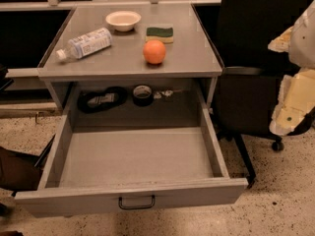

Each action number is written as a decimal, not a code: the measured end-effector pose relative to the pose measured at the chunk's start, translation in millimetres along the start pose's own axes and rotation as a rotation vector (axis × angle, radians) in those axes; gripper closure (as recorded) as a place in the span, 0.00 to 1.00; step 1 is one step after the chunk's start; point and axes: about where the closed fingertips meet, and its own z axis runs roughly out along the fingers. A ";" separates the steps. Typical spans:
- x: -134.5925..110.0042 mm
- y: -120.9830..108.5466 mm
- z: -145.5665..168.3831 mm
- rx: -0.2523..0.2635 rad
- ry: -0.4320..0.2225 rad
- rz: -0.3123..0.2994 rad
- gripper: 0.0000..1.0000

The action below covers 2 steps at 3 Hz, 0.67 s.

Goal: Place orange into top drawer

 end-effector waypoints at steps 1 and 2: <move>0.0 0.0 0.0 0.000 0.000 0.000 0.00; -12.8 -9.4 20.3 -0.038 -0.070 -0.014 0.00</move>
Offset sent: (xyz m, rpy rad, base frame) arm 0.0433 0.0296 -0.0393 0.1801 0.0611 0.0998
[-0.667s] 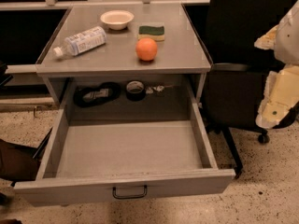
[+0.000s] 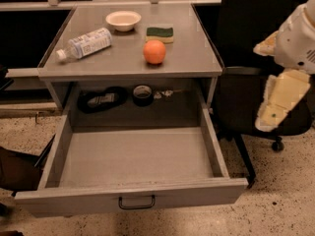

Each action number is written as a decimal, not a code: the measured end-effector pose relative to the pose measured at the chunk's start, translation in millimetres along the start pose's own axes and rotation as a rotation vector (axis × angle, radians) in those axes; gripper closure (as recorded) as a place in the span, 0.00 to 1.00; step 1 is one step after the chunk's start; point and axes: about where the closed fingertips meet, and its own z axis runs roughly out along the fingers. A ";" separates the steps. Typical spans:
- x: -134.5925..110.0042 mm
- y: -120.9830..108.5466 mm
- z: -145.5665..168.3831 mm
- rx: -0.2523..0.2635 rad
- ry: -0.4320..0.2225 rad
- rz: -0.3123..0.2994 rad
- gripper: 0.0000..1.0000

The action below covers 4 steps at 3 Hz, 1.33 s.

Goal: Place orange into top drawer

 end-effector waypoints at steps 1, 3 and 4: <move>-55.2 -33.2 53.8 -0.057 -0.163 -0.031 0.00; -105.4 -77.8 119.5 -0.047 -0.341 0.010 0.00; -120.1 -112.2 134.1 -0.001 -0.376 0.004 0.00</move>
Offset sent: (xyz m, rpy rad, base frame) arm 0.1958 0.1598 -0.0951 0.5300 -0.0892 0.0835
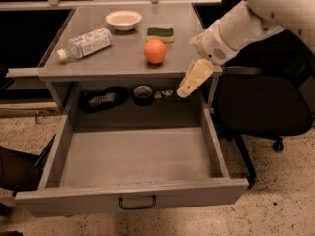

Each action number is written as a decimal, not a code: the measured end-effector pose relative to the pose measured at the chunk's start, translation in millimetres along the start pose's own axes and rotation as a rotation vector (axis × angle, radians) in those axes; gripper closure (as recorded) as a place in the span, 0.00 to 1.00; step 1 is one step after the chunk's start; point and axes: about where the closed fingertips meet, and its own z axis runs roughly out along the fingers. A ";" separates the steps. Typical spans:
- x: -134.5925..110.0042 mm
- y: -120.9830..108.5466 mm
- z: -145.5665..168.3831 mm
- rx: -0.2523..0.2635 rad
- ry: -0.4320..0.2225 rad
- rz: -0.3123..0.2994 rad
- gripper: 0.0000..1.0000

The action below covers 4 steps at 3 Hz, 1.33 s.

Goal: Place orange into top drawer

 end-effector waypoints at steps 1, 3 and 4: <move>-10.7 -58.4 27.9 0.094 -0.007 -0.020 0.00; 4.9 -134.7 80.4 0.268 0.033 -0.001 0.00; -0.6 -157.1 95.9 0.305 0.034 -0.003 0.00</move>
Offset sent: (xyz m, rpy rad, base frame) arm 0.1821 0.0023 -0.0305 -0.0831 -0.2900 -0.1989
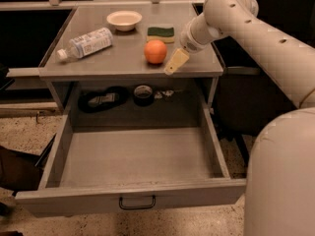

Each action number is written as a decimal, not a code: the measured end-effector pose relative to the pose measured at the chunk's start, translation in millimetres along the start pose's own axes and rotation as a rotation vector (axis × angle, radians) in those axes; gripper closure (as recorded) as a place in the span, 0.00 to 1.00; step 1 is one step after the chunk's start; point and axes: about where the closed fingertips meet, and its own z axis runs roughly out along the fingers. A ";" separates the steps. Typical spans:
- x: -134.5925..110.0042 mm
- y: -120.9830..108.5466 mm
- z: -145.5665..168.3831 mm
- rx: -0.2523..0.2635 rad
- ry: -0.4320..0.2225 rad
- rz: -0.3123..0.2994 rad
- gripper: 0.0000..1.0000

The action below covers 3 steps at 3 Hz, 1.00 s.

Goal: Place orange into top drawer

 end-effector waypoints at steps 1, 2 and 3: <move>-25.8 -12.0 8.3 0.006 -0.035 -0.020 0.00; -45.9 -14.4 15.0 -0.018 -0.064 -0.037 0.00; -52.5 -9.7 26.6 -0.078 -0.060 -0.040 0.00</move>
Offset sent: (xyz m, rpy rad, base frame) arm 0.0359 0.0545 0.0402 0.0497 -0.0325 0.1042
